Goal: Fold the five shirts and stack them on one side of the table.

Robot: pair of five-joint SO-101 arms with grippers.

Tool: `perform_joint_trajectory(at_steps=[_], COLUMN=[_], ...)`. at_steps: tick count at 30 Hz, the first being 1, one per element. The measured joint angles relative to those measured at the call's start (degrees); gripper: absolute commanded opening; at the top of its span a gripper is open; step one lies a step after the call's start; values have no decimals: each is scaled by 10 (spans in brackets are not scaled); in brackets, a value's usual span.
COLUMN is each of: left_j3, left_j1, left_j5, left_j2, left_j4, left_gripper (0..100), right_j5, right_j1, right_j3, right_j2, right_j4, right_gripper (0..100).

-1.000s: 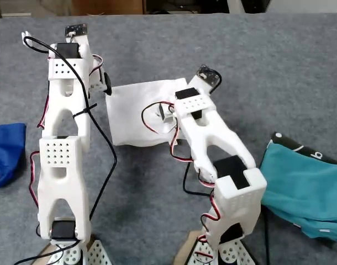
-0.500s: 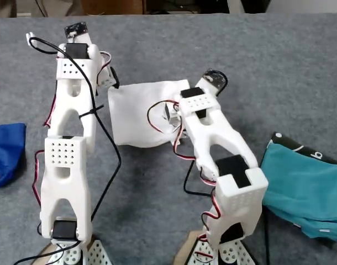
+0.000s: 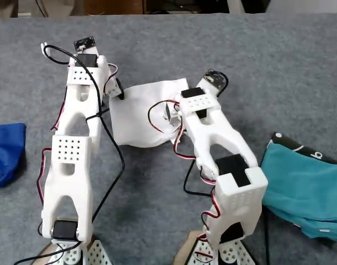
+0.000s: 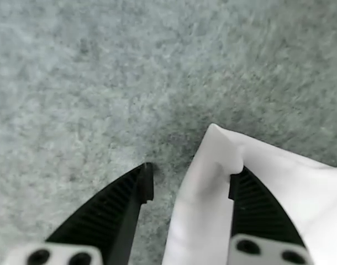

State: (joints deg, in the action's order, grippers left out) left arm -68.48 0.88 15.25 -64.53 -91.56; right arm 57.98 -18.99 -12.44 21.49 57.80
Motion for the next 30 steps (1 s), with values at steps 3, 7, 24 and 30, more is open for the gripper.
perform_joint_trajectory(at_steps=[3,7,24,30], left_j3=[0,-1,-236,-240], left_j1=[-1,-9,-73,-112], left_j5=[22,38,66,66], left_j2=[-1,-1,-1,28], left_j4=[4,30,-82,-86], left_gripper=[105,36,17,17], right_j5=[-2,-2,-42,-60], right_j1=[0,0,51,108], right_j3=[0,0,146,210], right_j2=[0,0,6,-69], right_j4=[0,0,202,308], right_gripper=[23,5,4,4])
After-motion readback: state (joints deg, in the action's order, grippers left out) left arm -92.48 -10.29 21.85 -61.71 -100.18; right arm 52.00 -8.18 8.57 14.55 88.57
